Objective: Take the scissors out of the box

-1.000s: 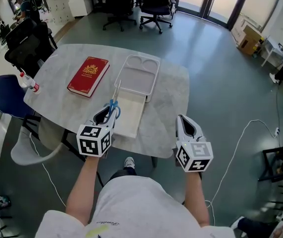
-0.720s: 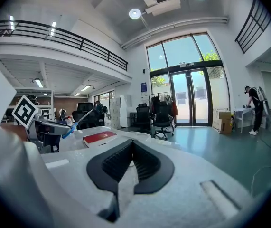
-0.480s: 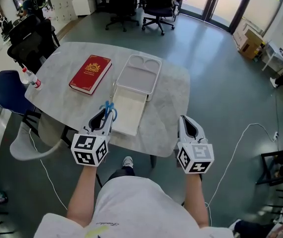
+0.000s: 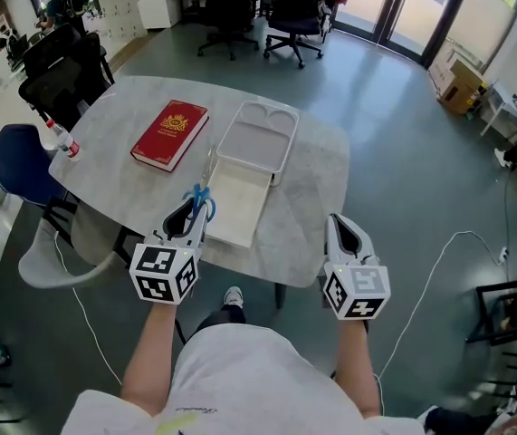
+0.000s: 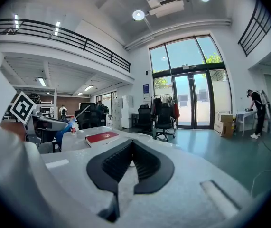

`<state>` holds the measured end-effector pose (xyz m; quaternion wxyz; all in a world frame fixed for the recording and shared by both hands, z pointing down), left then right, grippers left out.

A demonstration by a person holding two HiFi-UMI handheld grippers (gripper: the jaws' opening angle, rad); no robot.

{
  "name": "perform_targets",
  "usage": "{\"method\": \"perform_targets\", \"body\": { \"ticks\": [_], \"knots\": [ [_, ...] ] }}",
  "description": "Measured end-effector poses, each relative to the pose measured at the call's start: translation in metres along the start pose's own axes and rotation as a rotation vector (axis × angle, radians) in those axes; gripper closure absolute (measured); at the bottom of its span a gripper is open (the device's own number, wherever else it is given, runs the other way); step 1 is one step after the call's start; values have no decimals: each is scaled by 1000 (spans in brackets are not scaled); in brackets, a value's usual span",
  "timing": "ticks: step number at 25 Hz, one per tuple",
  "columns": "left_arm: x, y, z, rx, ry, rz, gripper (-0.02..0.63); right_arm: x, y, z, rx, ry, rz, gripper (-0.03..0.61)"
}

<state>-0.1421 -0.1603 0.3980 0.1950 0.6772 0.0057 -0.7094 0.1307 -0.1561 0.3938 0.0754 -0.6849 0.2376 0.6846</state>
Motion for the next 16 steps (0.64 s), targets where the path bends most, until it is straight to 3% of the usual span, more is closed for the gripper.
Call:
{"method": "perform_targets", "body": {
  "ticks": [16],
  "knots": [
    [1, -10, -7, -7, 9, -1, 534, 2, -11, 8, 12, -10, -5, 573]
  ]
}}
Point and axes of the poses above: the fingertips, and each gripper's own axes: y forward along the fingers, z to its left, x out of its top, the point moved 2 cm from there along -y, backward along the fingers, and after that the axes turned 3 degrees about x, right-handed, at the moved point
